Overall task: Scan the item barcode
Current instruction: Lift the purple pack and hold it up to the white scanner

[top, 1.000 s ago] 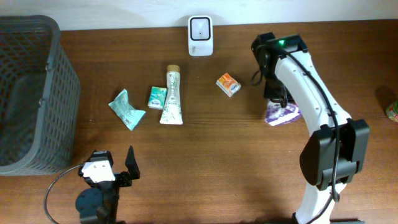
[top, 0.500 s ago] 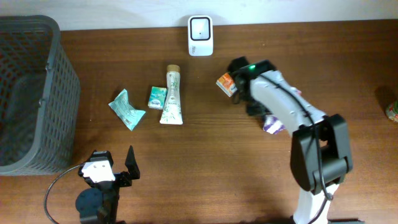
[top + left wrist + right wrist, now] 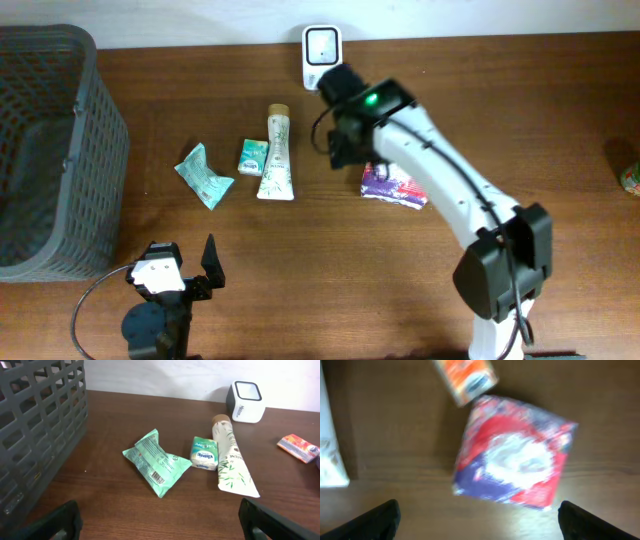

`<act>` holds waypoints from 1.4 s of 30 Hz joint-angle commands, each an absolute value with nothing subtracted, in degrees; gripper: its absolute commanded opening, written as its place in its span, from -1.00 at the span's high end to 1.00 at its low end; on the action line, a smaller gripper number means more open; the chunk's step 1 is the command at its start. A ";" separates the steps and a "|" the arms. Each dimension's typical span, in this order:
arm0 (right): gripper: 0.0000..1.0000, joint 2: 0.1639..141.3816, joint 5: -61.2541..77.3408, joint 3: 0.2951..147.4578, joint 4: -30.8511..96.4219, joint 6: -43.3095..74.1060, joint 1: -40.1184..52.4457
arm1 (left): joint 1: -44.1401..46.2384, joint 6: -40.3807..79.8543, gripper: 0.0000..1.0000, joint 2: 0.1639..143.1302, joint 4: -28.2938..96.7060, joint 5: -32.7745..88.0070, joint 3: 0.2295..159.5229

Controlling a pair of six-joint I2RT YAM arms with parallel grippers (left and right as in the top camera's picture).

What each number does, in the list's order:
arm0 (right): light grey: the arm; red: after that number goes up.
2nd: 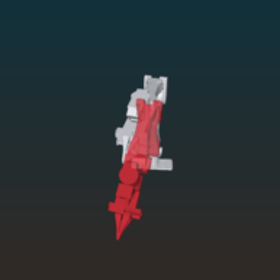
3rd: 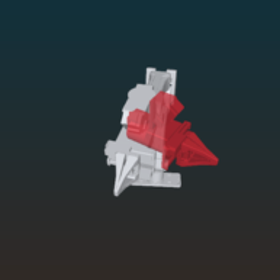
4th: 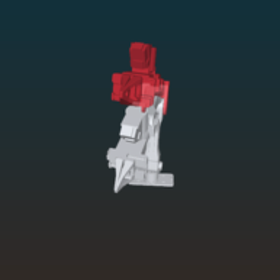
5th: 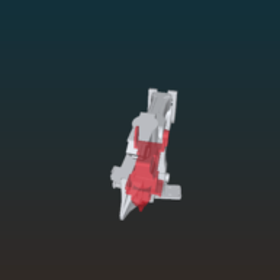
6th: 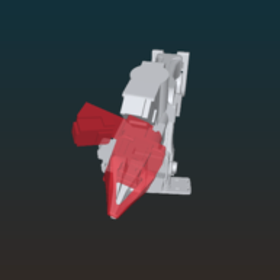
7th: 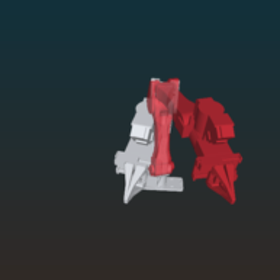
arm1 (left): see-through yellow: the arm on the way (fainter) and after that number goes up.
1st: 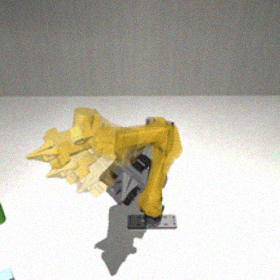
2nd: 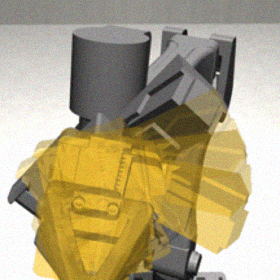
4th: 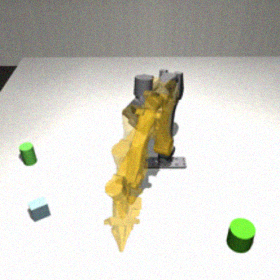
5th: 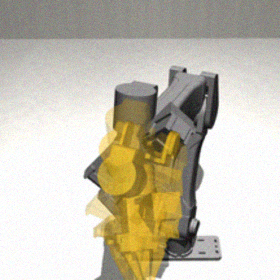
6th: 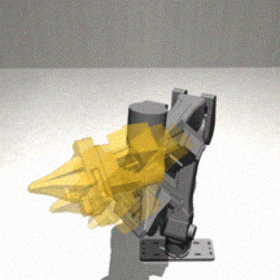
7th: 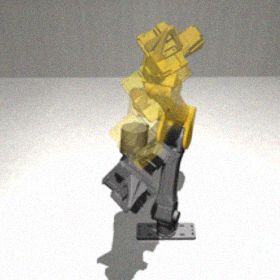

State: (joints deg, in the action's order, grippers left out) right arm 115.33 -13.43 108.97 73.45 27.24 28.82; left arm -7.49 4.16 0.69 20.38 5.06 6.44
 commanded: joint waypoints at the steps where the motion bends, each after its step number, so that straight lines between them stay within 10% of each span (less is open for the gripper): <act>1: -0.97 114.87 -4.16 110.63 74.81 15.46 18.68 | -7.68 4.69 -0.98 0.40 20.71 4.67 6.33; 10: -0.97 114.91 28.34 100.53 76.44 -7.81 -1.80 | -7.68 4.69 -0.98 0.40 20.71 4.67 6.33; 22: -0.96 114.91 51.00 73.08 42.57 0.19 -8.21 | -7.68 4.69 -0.98 0.40 20.71 4.67 6.33; 32: 0.92 114.78 51.92 69.65 38.76 3.64 -6.81 | -7.68 4.69 -0.98 0.40 20.71 4.67 6.33; 42: 0.92 111.68 60.40 89.73 51.55 4.23 -6.74 | -7.68 4.69 -0.98 0.40 20.71 4.67 6.33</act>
State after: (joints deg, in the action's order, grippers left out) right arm 115.07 54.22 82.52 51.20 4.27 -7.14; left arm -7.49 4.16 0.69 20.38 5.06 6.44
